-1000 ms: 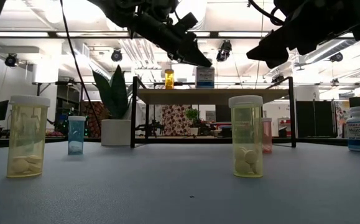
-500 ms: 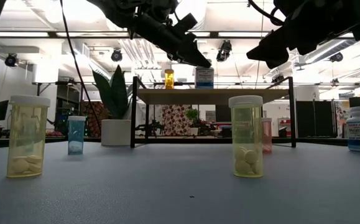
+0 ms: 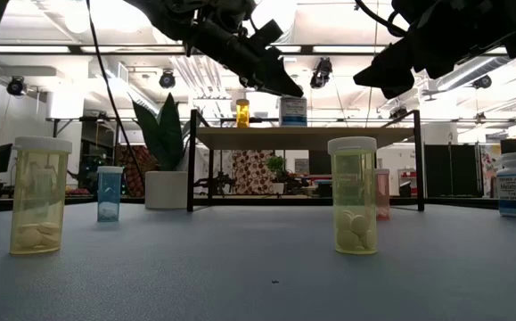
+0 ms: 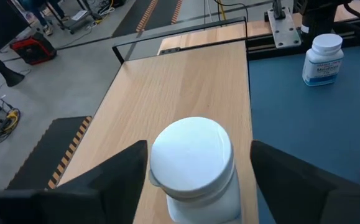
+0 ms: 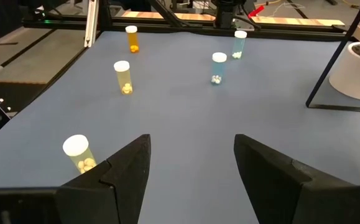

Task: Pick and place medicine bottles onto shelf by color
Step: Put the left white medicine bottle on the shelf

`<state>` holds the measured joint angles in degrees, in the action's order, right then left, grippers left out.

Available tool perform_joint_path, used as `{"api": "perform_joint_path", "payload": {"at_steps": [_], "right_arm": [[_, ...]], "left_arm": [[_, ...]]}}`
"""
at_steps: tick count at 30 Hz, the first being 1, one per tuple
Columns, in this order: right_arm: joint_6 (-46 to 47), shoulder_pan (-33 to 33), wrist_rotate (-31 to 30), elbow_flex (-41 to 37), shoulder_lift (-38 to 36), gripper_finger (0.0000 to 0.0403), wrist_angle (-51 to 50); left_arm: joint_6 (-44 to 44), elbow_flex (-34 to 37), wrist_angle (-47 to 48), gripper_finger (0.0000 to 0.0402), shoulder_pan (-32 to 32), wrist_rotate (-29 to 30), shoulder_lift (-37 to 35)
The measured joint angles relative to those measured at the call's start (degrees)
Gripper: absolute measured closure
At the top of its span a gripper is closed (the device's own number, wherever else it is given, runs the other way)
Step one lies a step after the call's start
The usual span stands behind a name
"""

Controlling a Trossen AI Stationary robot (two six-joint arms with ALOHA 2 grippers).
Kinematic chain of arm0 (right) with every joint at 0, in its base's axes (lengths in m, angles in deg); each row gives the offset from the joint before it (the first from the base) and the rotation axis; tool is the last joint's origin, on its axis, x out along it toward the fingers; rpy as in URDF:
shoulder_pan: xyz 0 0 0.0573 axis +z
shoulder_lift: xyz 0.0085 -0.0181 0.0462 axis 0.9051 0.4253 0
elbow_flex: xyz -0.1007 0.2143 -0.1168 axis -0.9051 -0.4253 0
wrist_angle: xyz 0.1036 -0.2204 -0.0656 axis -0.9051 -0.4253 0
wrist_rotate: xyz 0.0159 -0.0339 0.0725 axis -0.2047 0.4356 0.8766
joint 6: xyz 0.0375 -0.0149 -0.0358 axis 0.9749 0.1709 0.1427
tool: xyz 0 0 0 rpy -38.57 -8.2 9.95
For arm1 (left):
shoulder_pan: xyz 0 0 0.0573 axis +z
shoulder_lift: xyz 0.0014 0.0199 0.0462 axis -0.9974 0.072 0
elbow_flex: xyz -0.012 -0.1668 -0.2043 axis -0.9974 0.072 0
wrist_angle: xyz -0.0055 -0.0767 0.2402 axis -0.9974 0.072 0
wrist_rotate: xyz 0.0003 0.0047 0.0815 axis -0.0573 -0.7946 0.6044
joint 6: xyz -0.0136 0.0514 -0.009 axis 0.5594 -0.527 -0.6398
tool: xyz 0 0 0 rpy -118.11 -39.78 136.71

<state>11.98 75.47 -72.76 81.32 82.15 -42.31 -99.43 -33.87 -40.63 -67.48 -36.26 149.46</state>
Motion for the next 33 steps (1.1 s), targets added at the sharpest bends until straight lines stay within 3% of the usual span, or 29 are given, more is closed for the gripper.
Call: {"api": "perform_joint_path", "payload": {"at_steps": [9,17,21,24,30,33], "right_arm": [[1.86,0.0,-0.04,0.28,0.02,0.0179,0.01],[1.58,-0.05,-3.36,2.89,0.02,0.0188,-1.43],[-0.28,-0.29,-7.53,6.71,0.06,0.0227,-6.75],[-2.63,-1.01,-10.33,10.17,0.5,0.0272,-10.24],[-7.35,-4.38,-10.52,19.78,4.21,0.0376,-19.06],[-9.52,-6.77,-10.48,26.33,7.66,0.0389,-26.55]], "left_arm": [[-3.88,0.02,0.1,0.0123,-0.02,0.25,-2.86],[-3.43,2.04,6.82,0.0123,-2.14,0.46,-11.95],[-3.38,7.24,5.01,0.0131,-7.59,0.84,-17.1],[-3.4,12.61,0.04,0.0145,-12.84,4.35,-20.27],[-3.43,23.95,-11.69,0.0171,-21.62,11.4,-26.46],[-3.44,29.34,-17.18,0.018,-24.13,12.62,-28.81]]}}
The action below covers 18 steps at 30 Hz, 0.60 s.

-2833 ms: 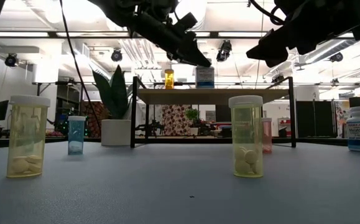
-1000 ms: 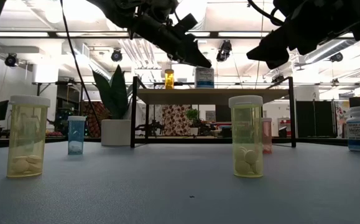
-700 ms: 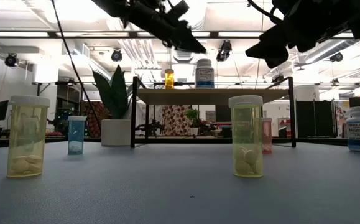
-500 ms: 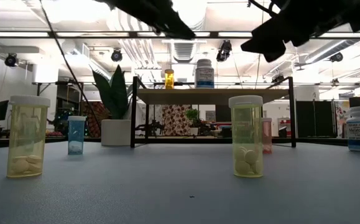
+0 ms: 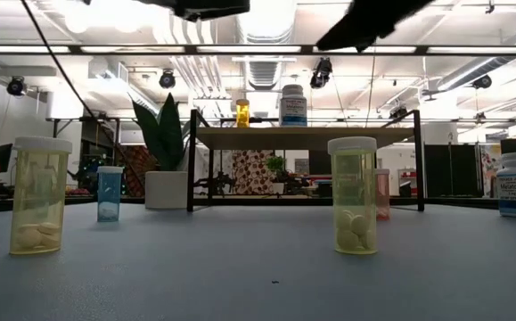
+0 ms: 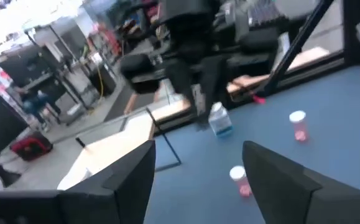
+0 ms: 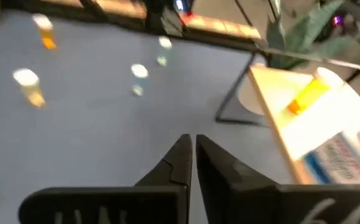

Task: Pick and place medicine bottles onto shelf by color
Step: Put the left white medicine bottle on the shelf

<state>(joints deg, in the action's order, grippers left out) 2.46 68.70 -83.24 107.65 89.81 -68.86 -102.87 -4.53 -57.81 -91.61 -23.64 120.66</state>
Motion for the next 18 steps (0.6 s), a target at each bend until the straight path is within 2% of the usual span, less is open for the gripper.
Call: {"api": "perform_joint_path", "payload": {"at_steps": [4,9,14,18], "right_arm": [[-1.99,-4.07,0.25,10.56,5.41,0.0392,-10.76],[-6.53,-9.13,0.39,23.68,13.11,0.0394,-22.75],[-10.63,-14.58,0.4,34.97,19.18,0.0394,-31.66],[-12.98,-18.51,0.38,39.86,22.84,0.0394,-35.04]], "left_arm": [[-0.4,5.87,-6.91,0.0188,-1.23,1.05,-3.19],[-0.58,11.12,-11.01,0.019,-1.14,1.17,-6.0],[-0.48,12.43,-12.02,0.019,-1.14,1.37,-8.5],[-0.05,13.23,-12.28,0.019,-1.14,1.39,-10.11]]}}
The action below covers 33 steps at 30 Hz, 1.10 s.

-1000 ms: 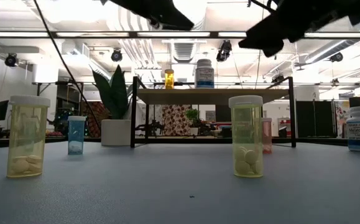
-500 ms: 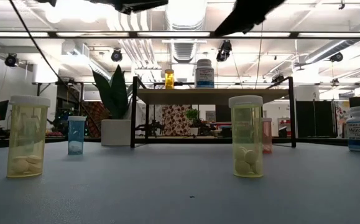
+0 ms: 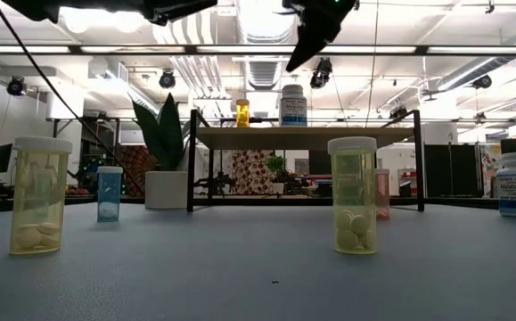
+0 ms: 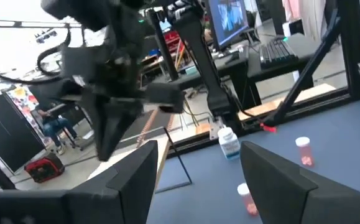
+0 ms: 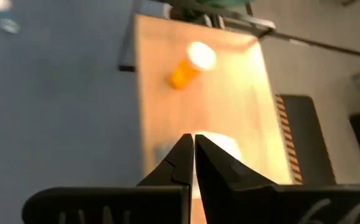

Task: Pick and place medicine bottles onto shelf by color
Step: Put the left white medicine bottle on the shelf

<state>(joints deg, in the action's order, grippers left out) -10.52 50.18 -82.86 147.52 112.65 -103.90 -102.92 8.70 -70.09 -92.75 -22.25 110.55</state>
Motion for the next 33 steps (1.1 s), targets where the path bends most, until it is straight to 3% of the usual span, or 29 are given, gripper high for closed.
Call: {"api": "perform_joint_path", "payload": {"at_steps": [14,21,33], "right_arm": [[-1.15,-5.4,3.63,1.58,3.77,0.0394,-0.96],[-1.05,-5.44,-2.11,1.58,3.91,0.0394,-3.41],[-0.75,-5.49,-2.1,1.82,1.78,0.0394,-11.58]], "left_arm": [[-0.31,1.14,0.29,0.019,0.0,0.0,-0.69],[-0.31,1.21,0.23,0.019,0.0,0.05,-0.69],[-0.28,1.23,0.28,0.019,0.0,0.09,-0.67]]}}
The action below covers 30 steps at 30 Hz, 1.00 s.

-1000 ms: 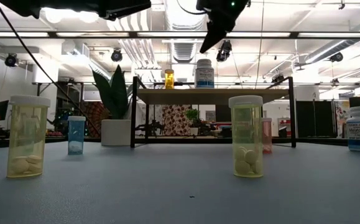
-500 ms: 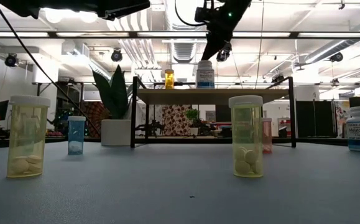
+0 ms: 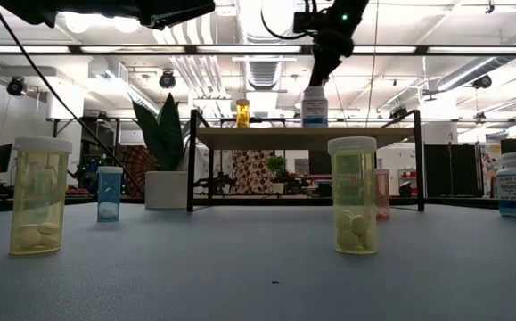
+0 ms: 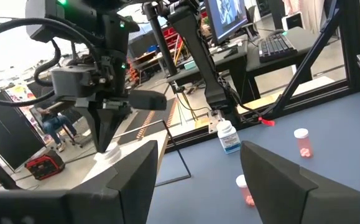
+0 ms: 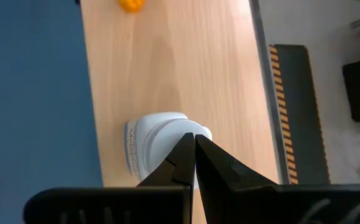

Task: Pick and place medicine bottles onto shelf by color
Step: Put the left white medicine bottle on the shelf, then put the top pink medicine bottle on the shelf

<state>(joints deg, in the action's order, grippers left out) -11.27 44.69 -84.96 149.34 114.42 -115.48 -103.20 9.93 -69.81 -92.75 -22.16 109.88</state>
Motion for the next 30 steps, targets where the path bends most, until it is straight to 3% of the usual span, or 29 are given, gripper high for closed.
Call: {"api": "perform_joint_path", "payload": {"at_steps": [24,26,30], "right_arm": [[-5.23,0.23,0.51,0.22,-4.91,0.0394,-0.15],[-3.35,1.14,1.91,0.13,-6.04,0.0394,-0.22],[0.77,4.58,10.3,-1.19,-9.1,0.0394,-0.38]], "left_arm": [[0.42,0.01,0.02,0.019,-0.02,0.0,0.02],[0.44,0.02,0.04,0.019,-0.02,0.0,0.02],[0.52,0.02,0.04,0.019,-0.02,-0.02,0.02]]}}
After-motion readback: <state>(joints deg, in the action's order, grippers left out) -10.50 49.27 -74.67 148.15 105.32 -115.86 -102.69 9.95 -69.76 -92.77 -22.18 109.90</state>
